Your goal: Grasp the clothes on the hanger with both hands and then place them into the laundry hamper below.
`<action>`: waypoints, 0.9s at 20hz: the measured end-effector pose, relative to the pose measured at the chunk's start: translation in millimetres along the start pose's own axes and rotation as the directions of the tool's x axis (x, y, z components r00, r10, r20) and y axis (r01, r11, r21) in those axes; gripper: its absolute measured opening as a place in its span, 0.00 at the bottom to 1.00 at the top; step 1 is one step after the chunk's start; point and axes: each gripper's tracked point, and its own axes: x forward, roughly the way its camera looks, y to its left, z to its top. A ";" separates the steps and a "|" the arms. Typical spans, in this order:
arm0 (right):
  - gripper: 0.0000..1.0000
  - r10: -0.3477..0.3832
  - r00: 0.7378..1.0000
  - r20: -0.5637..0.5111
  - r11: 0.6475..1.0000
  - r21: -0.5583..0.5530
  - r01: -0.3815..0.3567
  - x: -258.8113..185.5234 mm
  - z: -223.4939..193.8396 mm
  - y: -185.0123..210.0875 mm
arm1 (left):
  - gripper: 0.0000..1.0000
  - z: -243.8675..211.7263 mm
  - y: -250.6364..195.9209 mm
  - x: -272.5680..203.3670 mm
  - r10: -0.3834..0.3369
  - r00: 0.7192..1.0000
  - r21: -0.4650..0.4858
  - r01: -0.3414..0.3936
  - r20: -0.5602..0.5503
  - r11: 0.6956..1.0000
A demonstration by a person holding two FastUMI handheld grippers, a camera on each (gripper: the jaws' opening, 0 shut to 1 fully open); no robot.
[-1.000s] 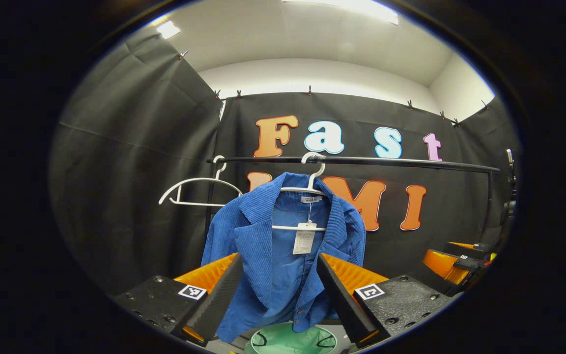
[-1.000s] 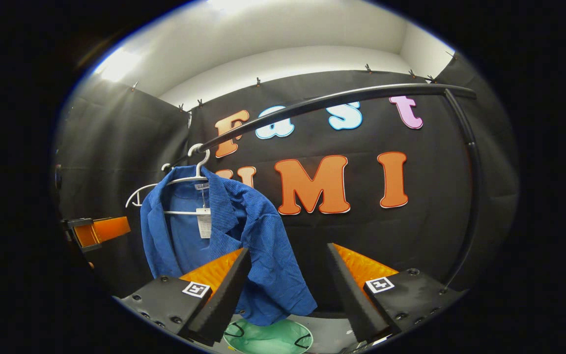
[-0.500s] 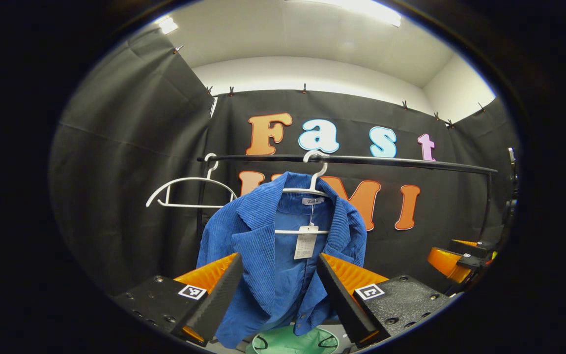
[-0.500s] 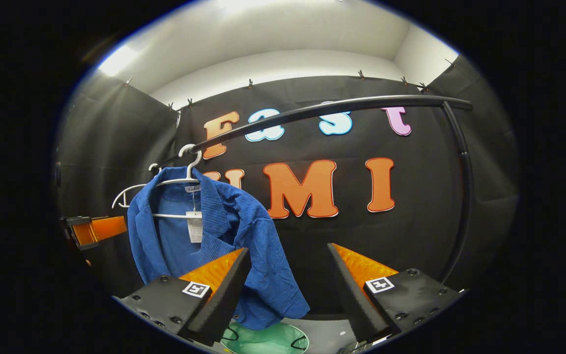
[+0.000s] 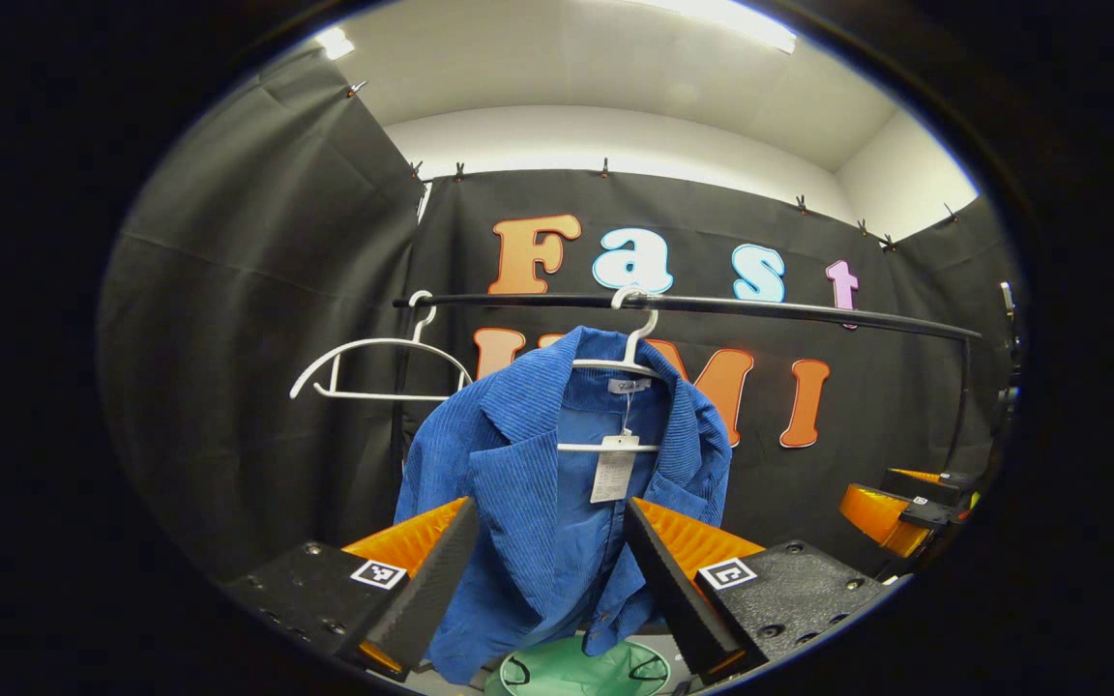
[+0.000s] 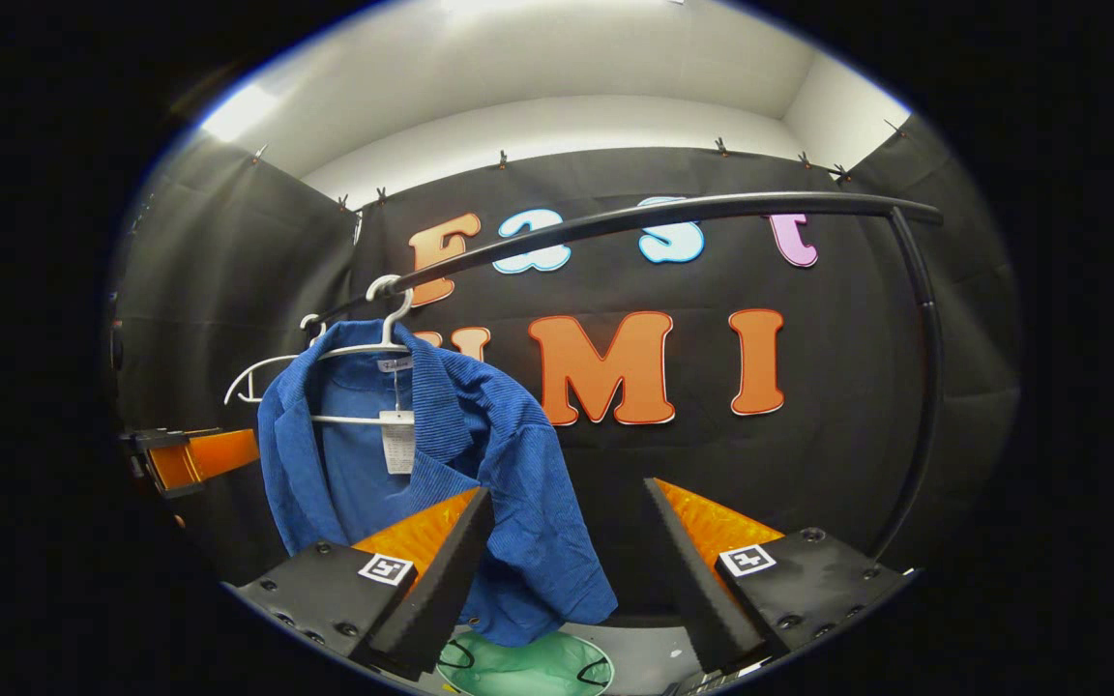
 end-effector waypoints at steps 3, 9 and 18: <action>0.99 0.011 1.000 -0.002 1.000 -0.001 -0.011 3.9 -0.4 10.6 | 0.92 -3.9 7.4 1.9 0.006 1.000 0.003 -0.006 -0.010 1.000; 0.99 0.049 0.998 -0.033 0.999 0.007 -0.048 15.9 -12.4 39.9 | 0.95 -8.2 13.8 8.7 0.001 1.000 0.016 -0.001 -0.020 1.000; 0.99 0.083 0.994 -0.074 0.996 0.041 -0.080 39.3 -29.3 79.3 | 0.92 -18.1 22.4 30.6 -0.016 0.999 0.031 0.017 -0.039 0.999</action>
